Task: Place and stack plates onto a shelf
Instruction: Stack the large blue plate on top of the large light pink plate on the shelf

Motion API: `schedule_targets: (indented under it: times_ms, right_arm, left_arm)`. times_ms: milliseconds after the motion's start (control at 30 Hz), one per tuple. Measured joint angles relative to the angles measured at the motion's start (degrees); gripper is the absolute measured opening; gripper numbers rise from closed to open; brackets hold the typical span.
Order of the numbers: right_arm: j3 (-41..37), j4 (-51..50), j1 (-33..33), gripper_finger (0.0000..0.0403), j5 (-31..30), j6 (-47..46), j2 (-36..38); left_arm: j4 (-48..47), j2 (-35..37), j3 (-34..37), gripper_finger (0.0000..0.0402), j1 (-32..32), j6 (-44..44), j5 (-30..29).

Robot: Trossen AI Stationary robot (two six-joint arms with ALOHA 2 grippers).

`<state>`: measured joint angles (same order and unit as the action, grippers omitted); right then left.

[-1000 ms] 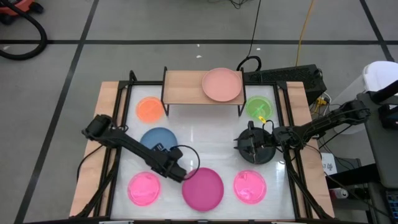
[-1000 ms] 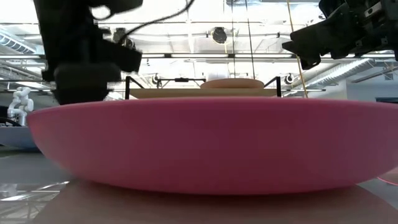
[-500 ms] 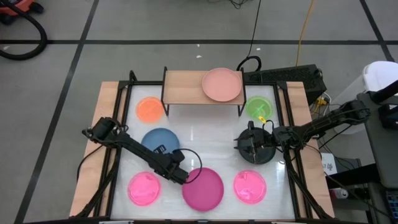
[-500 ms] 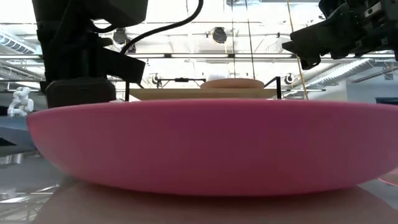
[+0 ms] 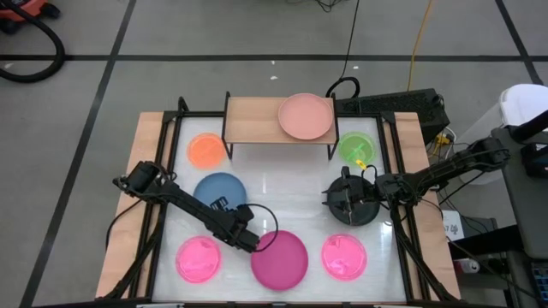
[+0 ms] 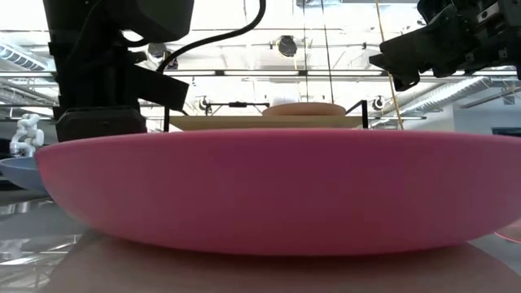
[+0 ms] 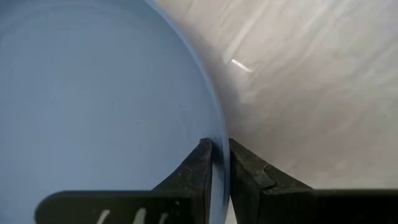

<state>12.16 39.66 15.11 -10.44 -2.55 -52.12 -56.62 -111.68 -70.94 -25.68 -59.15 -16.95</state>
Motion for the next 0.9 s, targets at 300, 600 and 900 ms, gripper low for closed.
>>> schedule_targets:
  times_ms: [300,600,900]
  right_arm:
    - [0.0,0.0,0.0,0.0146,0.0,0.0,0.0]
    - [0.0,0.0,0.0,0.0146,0.0,0.0,0.0]
    - [0.0,0.1,0.0,0.0146,0.0,0.2,0.0]
  left_arm:
    - [-3.2,-0.2,-3.0,0.0009,0.1,2.1,-0.1]
    - [-14.2,-0.1,-15.5,0.0009,0.1,7.4,-5.6]
    - [-25.0,0.0,-32.9,0.0009,0.7,19.6,-21.9]
